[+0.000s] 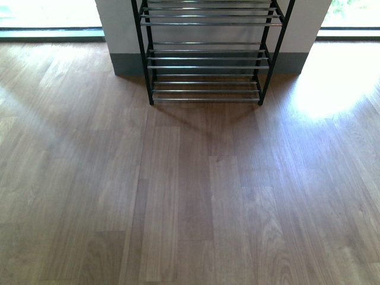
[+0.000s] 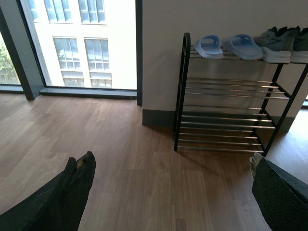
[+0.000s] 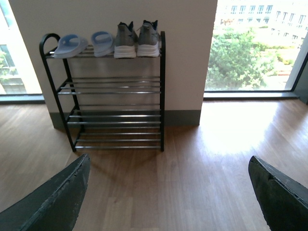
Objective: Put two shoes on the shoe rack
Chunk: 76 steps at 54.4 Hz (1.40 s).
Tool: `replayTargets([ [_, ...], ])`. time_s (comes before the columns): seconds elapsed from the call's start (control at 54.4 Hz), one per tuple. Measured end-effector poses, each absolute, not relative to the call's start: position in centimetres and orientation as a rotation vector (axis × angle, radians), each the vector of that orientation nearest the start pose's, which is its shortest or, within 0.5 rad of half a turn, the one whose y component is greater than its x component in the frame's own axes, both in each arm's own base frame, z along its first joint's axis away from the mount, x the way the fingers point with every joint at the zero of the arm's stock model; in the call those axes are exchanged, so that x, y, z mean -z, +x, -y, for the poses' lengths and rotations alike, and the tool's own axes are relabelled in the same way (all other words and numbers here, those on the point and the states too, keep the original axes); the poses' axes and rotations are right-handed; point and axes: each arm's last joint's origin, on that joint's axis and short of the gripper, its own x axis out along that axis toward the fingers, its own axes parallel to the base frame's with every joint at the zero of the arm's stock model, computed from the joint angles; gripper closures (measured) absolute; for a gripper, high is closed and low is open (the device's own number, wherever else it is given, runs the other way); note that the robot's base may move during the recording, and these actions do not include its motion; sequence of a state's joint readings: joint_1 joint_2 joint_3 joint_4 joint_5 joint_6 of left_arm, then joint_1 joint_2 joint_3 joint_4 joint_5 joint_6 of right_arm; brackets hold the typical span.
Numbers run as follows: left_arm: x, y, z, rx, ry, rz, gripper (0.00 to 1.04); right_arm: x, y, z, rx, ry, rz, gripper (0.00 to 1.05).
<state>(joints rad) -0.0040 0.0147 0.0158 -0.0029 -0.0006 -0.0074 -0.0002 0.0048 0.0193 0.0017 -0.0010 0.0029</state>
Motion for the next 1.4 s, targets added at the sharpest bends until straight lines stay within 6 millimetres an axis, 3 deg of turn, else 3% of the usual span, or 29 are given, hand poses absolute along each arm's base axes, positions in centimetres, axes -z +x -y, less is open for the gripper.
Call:
replayTargets([
  [1.397,-16.77,9.76,0.04,0.003,-0.007,-0.001,0.09,-16.99,9.67,0.0,0.0,0.003,0.017,0.09],
])
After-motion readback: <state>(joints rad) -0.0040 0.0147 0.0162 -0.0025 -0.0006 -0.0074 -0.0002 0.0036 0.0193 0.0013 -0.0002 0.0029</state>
